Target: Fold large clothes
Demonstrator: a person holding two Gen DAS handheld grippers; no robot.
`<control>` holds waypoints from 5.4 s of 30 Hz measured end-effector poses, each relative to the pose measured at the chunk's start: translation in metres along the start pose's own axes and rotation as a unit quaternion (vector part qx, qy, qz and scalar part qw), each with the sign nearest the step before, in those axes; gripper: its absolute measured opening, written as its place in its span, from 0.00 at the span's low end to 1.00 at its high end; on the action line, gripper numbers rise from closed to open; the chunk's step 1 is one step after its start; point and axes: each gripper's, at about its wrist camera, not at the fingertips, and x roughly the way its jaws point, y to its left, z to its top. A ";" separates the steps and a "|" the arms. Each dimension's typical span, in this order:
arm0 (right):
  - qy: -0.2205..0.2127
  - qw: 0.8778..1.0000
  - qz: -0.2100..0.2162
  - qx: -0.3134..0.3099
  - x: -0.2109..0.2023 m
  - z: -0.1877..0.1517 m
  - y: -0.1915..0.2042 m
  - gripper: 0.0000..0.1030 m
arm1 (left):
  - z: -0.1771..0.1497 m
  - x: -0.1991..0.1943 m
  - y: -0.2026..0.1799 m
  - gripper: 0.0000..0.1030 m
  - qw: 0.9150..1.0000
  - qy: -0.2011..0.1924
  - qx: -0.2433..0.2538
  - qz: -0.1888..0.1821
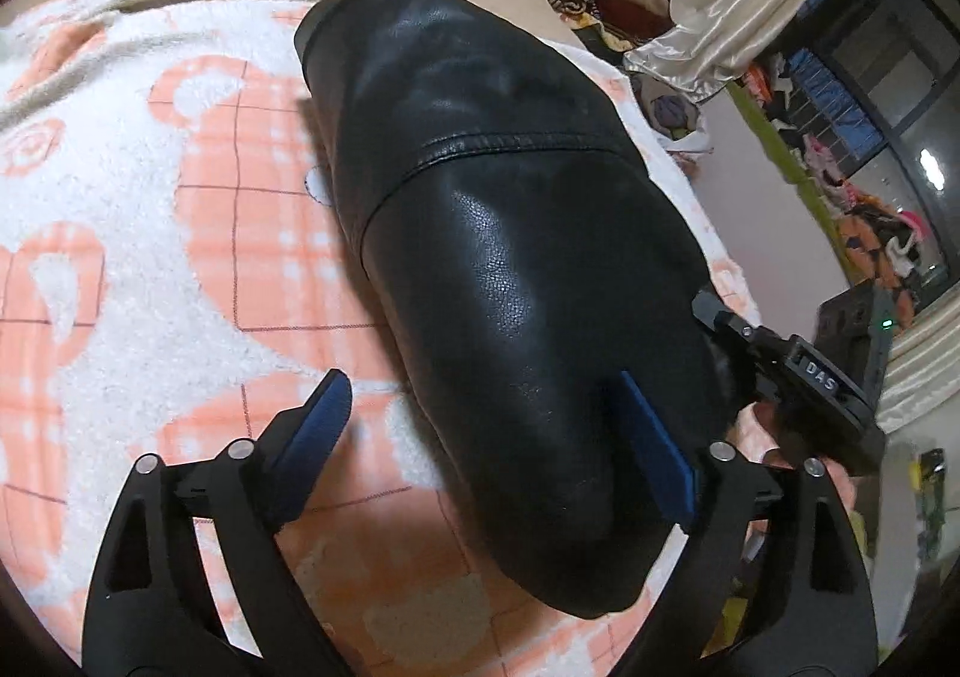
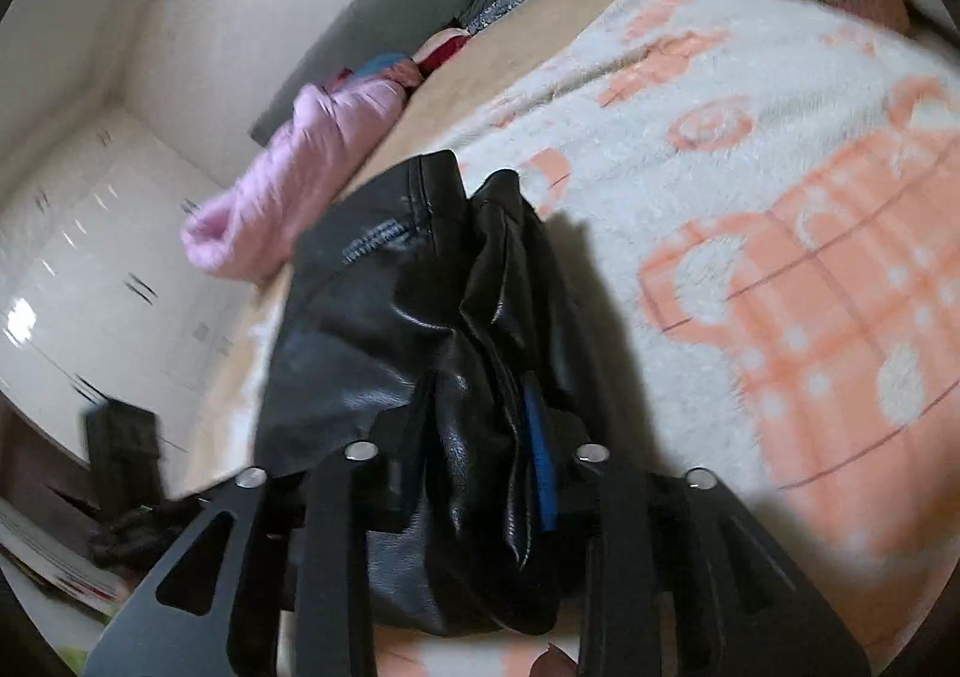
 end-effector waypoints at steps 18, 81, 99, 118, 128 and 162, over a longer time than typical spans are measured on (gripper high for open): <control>0.048 0.998 0.003 0.046 -0.010 -0.022 -0.024 0.50 | 0.002 0.014 -0.039 0.81 0.998 0.005 0.049 0.041; -0.026 0.993 -0.106 -0.049 0.038 0.025 0.010 0.19 | -0.014 0.026 -0.037 0.92 0.996 0.033 0.070 0.033; -0.042 0.995 -0.081 -0.032 -0.021 -0.013 0.031 0.77 | -0.016 0.018 -0.039 0.92 0.997 0.022 0.065 0.032; 0.005 0.993 -0.108 -0.040 -0.022 -0.067 0.036 0.46 | -0.027 -0.012 -0.035 0.91 0.997 -0.009 0.069 0.036; -0.026 0.991 -0.131 -0.027 -0.039 -0.076 0.037 0.83 | -0.035 -0.041 -0.039 0.91 0.996 -0.035 0.071 0.042; -0.098 0.968 -0.170 -0.159 -0.120 -0.185 0.110 0.96 | -0.111 -0.104 -0.031 0.91 0.982 -0.134 0.096 0.089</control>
